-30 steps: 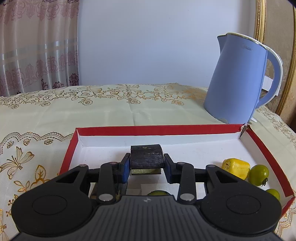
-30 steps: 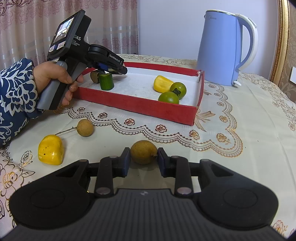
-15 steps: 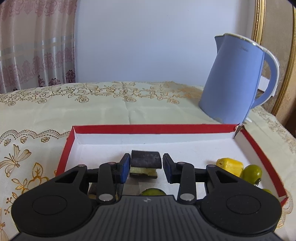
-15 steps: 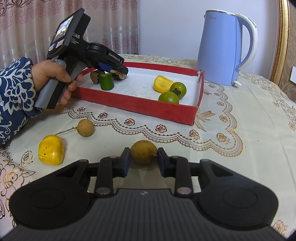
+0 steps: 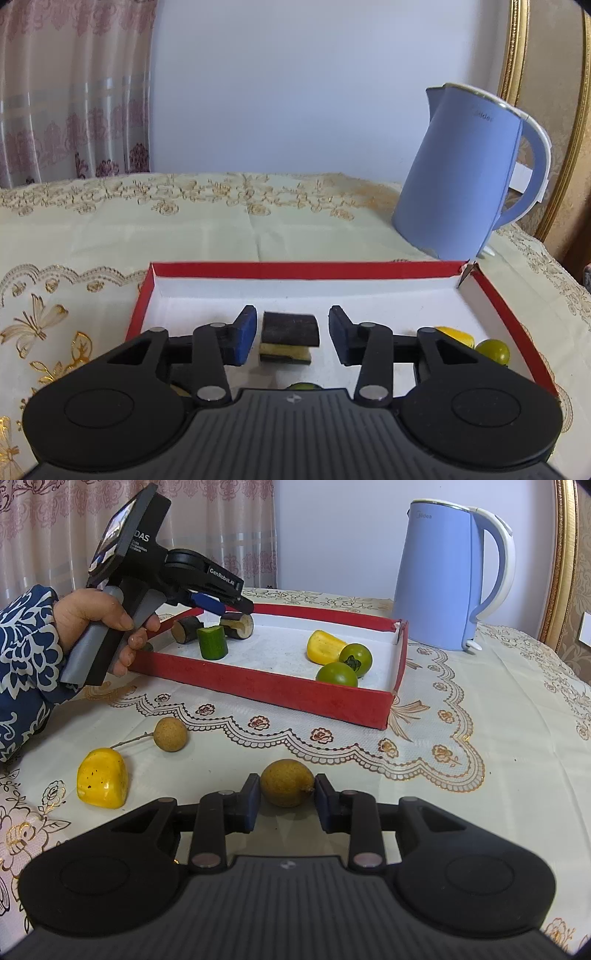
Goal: Organize fruits
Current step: 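Lower the dark chunk into the tray and open the left tool, then carry the held brown longan with the right tool over the tray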
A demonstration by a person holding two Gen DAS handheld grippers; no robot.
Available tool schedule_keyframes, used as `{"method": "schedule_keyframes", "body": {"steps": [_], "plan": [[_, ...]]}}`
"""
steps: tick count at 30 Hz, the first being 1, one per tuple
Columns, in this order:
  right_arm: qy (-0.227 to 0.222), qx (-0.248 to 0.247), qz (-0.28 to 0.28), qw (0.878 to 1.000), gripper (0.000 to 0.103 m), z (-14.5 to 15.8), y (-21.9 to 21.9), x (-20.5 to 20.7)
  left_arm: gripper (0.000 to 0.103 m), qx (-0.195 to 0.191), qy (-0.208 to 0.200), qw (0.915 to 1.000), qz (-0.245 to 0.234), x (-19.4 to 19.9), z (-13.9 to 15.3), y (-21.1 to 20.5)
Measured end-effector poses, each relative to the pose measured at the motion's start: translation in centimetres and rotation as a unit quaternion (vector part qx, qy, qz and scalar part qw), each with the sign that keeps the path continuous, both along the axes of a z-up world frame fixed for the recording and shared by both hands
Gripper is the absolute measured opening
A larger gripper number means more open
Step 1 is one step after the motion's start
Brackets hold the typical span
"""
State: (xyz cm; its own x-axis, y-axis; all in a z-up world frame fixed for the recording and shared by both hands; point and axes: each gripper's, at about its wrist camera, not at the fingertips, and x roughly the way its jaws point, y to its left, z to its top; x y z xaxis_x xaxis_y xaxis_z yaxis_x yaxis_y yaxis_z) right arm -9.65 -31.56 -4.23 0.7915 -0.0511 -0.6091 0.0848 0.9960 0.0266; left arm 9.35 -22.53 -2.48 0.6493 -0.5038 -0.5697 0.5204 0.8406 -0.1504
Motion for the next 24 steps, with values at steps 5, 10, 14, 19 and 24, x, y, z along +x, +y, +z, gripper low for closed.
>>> {"method": "schedule_keyframes", "body": {"steps": [5, 10, 14, 19, 24], "plan": [[0.0, 0.0, 0.0, 1.0, 0.03, -0.1, 0.0, 0.0, 0.042, 0.006, 0.001, 1.0, -0.001, -0.1, -0.3, -0.2], [0.0, 0.0, 0.0, 1.0, 0.029, -0.1, 0.0, 0.0, 0.058, 0.002, -0.003, 1.0, 0.006, -0.2, -0.2, 0.0], [0.0, 0.0, 0.0, 1.0, 0.03, -0.1, 0.0, 0.0, 0.061, 0.0, -0.006, 1.0, 0.006, -0.3, 0.0, 0.1], [-0.001, 0.0, 0.0, 1.0, 0.03, -0.1, 0.0, 0.0, 0.061, 0.0, -0.008, 1.0, 0.005, -0.4, 0.2, 0.1], [-0.002, 0.002, 0.002, 1.0, 0.03, -0.1, 0.0, -0.1, 0.066, 0.001, -0.014, 0.9999, -0.002, -1.0, 0.6, -0.1]]}}
